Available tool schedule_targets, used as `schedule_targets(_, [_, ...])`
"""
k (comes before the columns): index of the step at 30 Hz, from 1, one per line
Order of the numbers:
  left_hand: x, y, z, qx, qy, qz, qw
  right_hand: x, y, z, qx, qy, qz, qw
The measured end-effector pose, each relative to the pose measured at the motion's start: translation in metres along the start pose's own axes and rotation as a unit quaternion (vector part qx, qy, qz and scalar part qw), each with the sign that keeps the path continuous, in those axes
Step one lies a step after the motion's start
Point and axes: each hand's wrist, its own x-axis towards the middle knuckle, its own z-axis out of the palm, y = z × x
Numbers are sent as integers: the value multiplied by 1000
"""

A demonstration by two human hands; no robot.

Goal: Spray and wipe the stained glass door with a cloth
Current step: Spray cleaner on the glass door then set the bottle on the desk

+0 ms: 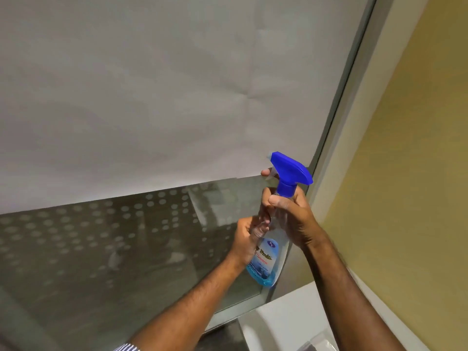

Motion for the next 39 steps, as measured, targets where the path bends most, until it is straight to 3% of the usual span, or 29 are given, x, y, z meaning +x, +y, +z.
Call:
schedule_targets(8, [-74, 61, -108, 21, 69, 19, 997, 5, 5, 142, -29, -60, -24, 997])
schedule_targets(12, [-126, 104, -152, 84, 98, 37, 991, -1, 5, 218, -35, -102, -33, 994])
schedule_targets(19, [-217, 171, -231, 137, 201, 149, 958, -24, -3, 350, -2, -183, -53, 982])
schedule_targets(23, [-266, 203, -279, 165, 250, 169, 939, -33, -5, 425, 33, -227, -62, 971])
schedule_targets(39, [-445, 335, -451, 189, 429, 240, 850, -59, 0, 704, 181, -439, -56, 878])
